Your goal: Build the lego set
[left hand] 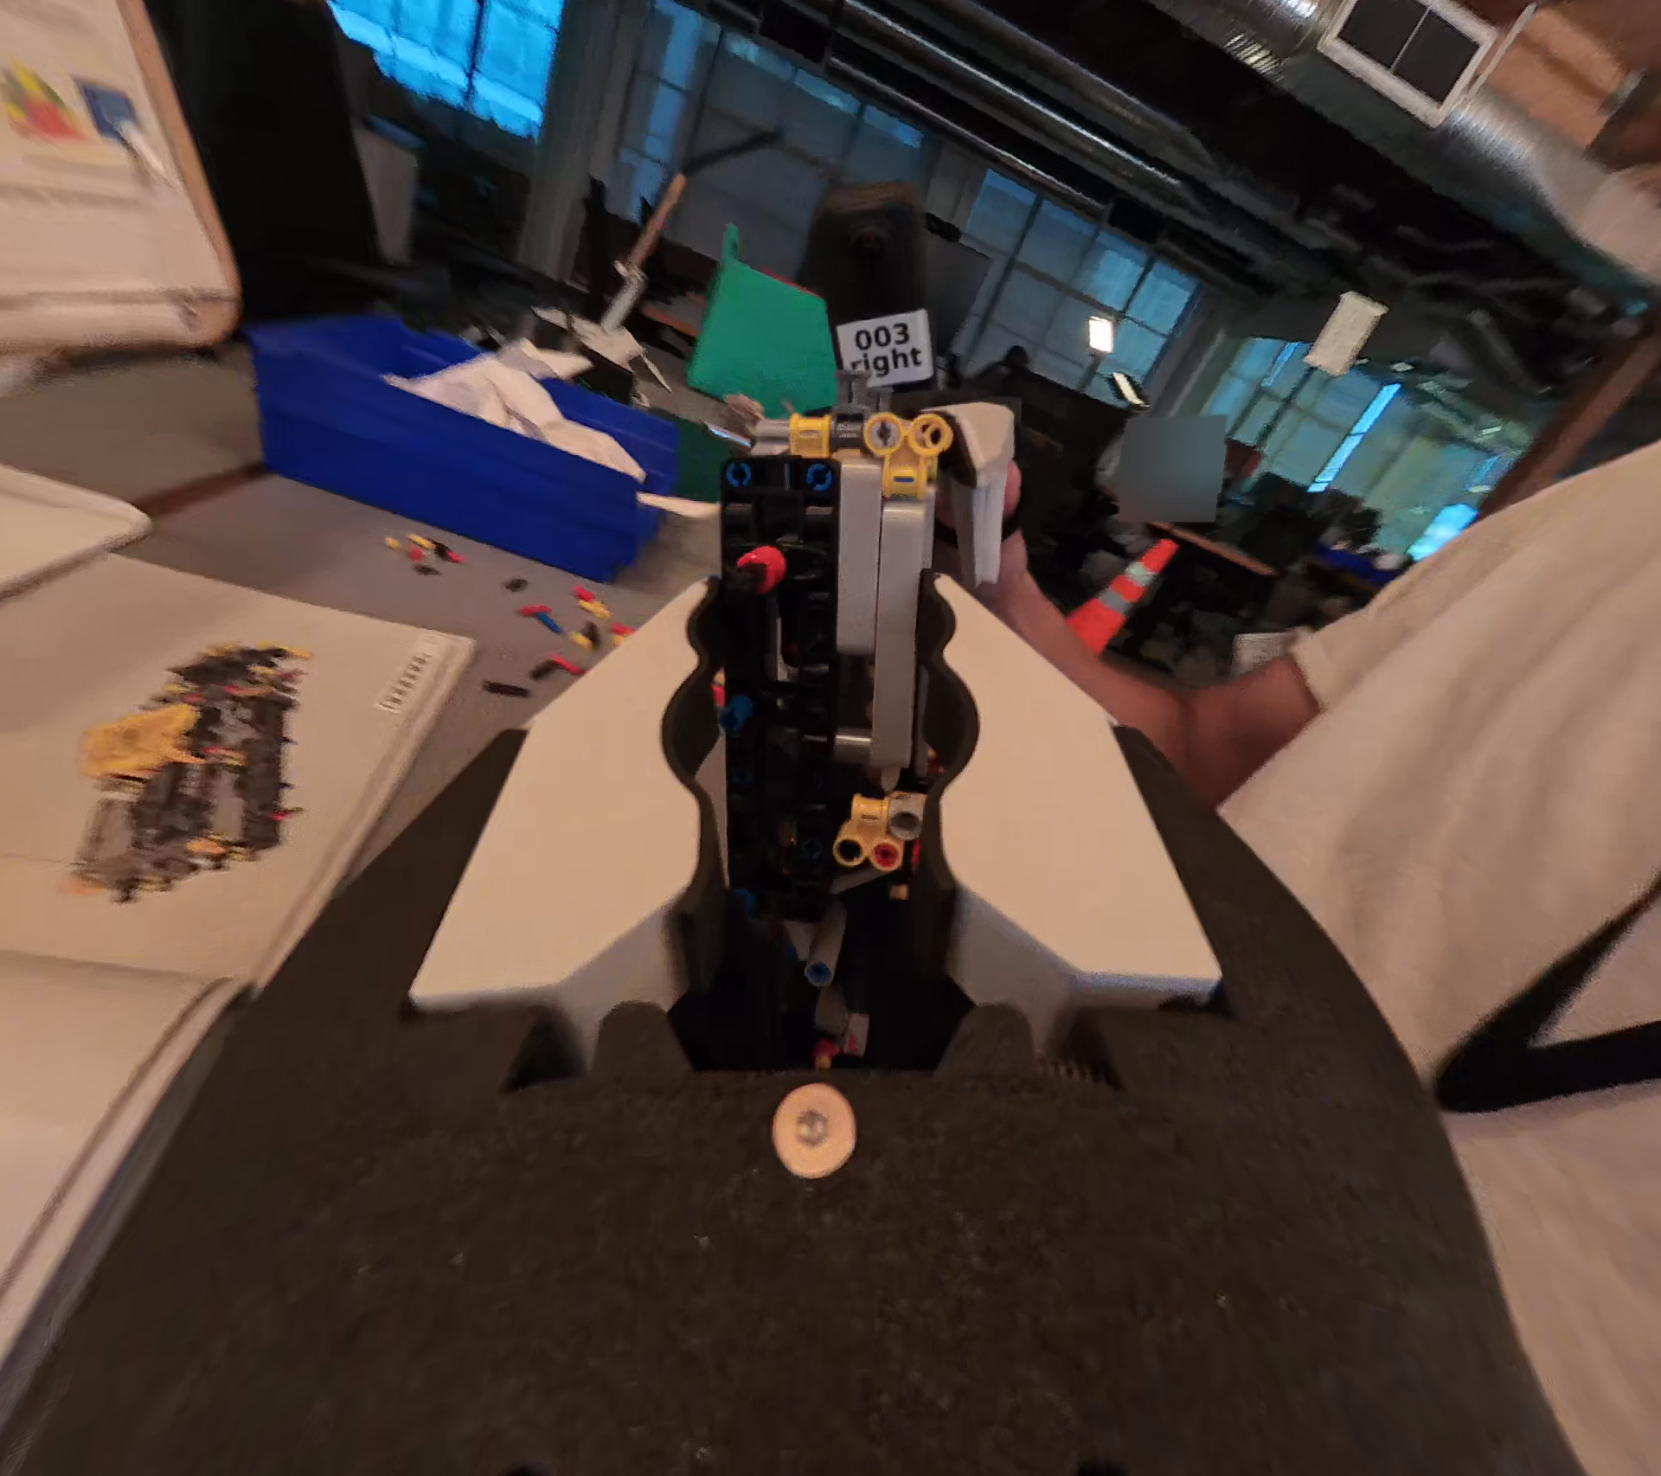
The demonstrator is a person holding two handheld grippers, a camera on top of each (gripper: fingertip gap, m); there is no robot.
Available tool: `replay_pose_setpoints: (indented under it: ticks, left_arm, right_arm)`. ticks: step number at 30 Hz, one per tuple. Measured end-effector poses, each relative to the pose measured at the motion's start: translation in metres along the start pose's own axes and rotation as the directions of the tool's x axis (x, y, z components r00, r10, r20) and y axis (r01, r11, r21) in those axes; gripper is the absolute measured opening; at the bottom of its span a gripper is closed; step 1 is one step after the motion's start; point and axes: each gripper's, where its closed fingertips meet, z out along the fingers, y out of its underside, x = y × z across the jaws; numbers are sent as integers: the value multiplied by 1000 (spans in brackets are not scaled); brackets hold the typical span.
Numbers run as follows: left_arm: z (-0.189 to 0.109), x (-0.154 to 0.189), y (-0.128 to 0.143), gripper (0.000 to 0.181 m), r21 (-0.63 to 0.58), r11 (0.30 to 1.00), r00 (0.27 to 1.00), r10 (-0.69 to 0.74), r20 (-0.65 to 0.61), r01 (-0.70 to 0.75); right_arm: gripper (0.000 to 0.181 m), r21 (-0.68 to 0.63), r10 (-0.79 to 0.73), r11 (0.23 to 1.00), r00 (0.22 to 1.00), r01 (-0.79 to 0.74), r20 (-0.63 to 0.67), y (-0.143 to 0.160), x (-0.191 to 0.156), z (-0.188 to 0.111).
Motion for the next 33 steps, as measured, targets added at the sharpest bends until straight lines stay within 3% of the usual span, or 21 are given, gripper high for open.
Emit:
replay_pose_setpoints:
  ticks: [3, 6, 11, 16, 18, 20, 22, 25, 29, 32, 33]
  left_arm:
    - [15, -3, -2, 42, -130, 974, 979, -194, -60, 185]
    - [35, -12, 11, 42, -277, 906, 932, -353, -81, 319]
    - [65, -33, 60, 42, -485, 819, 904, -410, -123, 306]
    - [84, -33, 77, 42, -546, 794, 883, -428, -190, 268]
    - [89, -34, 81, 42, -590, 769, 871, -444, -212, 248]
    - [92, -40, 87, 42, -635, 733, 858, -468, -213, 243]
    - [96, -51, 94, 41, -677, 689, 846, -499, -186, 258]
    - [101, -70, 105, 41, -732, 618, 823, -550, -141, 288]
    - [109, -87, 125, 41, -809, 500, 793, -605, -70, 309]
    - [114, -92, 137, 42, -856, 435, 789, -612, -53, 280]
    - [115, -94, 141, 42, -868, 416, 789, -612, -46, 272]
  right_arm:
    - [50, -34, 176, 983, 983, -178, -49, 10, -1, -15]
    - [49, 32, 288, 958, 954, -286, -88, 20, 9, -35]
    - [50, 105, 368, 929, 919, -355, -145, 54, 40, -71]
    - [49, 145, 376, 922, 918, -358, -128, 69, 43, -93]
    - [54, 123, 286, 955, 946, -269, -151, 74, 46, -103]
    - [67, 65, 72, 996, 961, -56, -268, 75, 61, -124]
    - [63, -108, -197, 980, 897, 167, -395, 78, 74, -148]
    - [63, -386, -531, 835, 761, 393, -373, 88, 72, -149]
    - [68, -593, -609, 727, 726, 348, -320, 105, 84, -129]
    - [65, -748, -776, 504, 606, 431, -174, 111, 101, -129]
    - [62, -768, -789, 456, 604, 449, -116, 114, 101, -127]
